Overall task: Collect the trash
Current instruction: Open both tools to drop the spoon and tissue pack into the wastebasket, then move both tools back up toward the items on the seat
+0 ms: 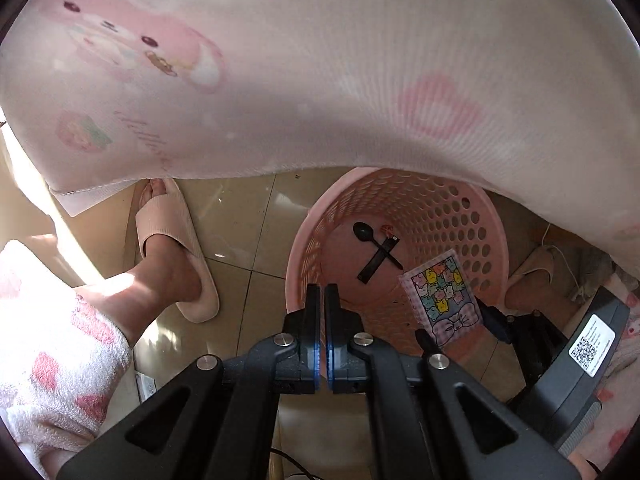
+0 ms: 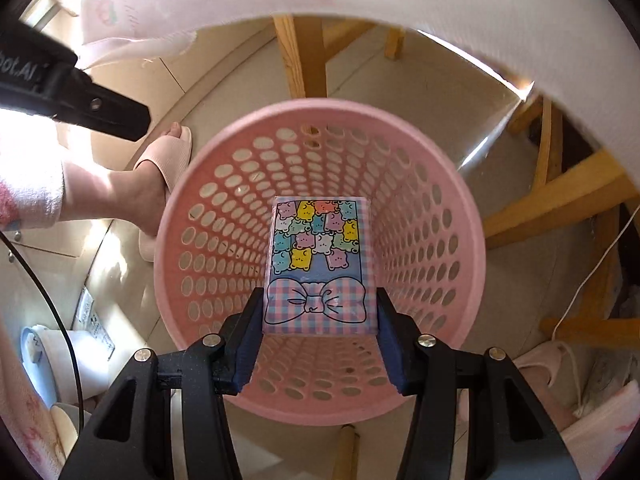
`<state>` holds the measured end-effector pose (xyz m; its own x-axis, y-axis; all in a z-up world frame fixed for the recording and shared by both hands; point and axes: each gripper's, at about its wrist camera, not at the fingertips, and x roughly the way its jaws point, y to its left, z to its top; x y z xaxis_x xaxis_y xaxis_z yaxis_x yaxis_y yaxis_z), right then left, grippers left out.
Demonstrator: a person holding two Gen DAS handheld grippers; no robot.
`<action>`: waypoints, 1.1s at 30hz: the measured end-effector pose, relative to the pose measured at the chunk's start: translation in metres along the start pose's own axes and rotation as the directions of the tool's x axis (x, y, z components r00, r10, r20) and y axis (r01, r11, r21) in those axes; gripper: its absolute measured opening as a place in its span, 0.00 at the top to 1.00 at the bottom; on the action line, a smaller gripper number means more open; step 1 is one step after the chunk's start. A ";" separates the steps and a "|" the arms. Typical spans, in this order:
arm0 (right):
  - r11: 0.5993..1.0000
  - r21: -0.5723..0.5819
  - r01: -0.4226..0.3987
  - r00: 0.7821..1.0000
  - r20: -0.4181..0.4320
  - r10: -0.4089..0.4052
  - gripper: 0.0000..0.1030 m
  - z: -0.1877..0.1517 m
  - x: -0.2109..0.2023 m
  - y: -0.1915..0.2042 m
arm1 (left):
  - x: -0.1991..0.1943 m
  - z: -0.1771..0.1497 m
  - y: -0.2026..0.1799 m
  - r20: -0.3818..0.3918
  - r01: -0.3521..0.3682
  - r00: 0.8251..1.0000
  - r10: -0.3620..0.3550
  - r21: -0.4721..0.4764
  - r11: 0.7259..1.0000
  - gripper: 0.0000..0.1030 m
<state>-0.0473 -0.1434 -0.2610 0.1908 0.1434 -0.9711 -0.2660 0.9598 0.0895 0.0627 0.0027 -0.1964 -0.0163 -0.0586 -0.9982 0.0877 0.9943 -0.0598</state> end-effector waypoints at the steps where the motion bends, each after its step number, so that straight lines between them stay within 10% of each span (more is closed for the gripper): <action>1: 1.000 0.001 0.004 1.000 0.001 -0.004 0.48 0.000 0.001 -0.001 | 0.000 0.001 0.000 -0.002 0.004 1.000 -0.004 -0.003 1.000 0.98; 14: 0.998 0.031 0.045 0.999 0.000 -0.045 0.47 0.003 0.028 -0.008 | 0.004 0.002 -0.006 0.001 -0.061 0.998 0.061 0.012 0.998 0.90; 20: 0.997 0.006 0.072 0.997 0.042 -0.072 0.28 0.002 0.023 -0.004 | 0.002 0.005 0.006 -0.006 -0.070 0.998 0.070 -0.050 0.996 0.54; 33: 0.987 0.057 0.152 0.973 0.166 -0.159 0.28 0.007 -0.036 -0.004 | -0.039 0.005 0.012 0.129 -0.091 0.987 0.097 -0.054 0.994 0.48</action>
<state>-0.0464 -0.1502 -0.2252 0.3847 0.0266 -0.9226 -0.1796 0.9826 -0.0466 0.0698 0.0166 -0.1587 0.1208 0.0277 -0.9923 0.0353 0.9989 0.0322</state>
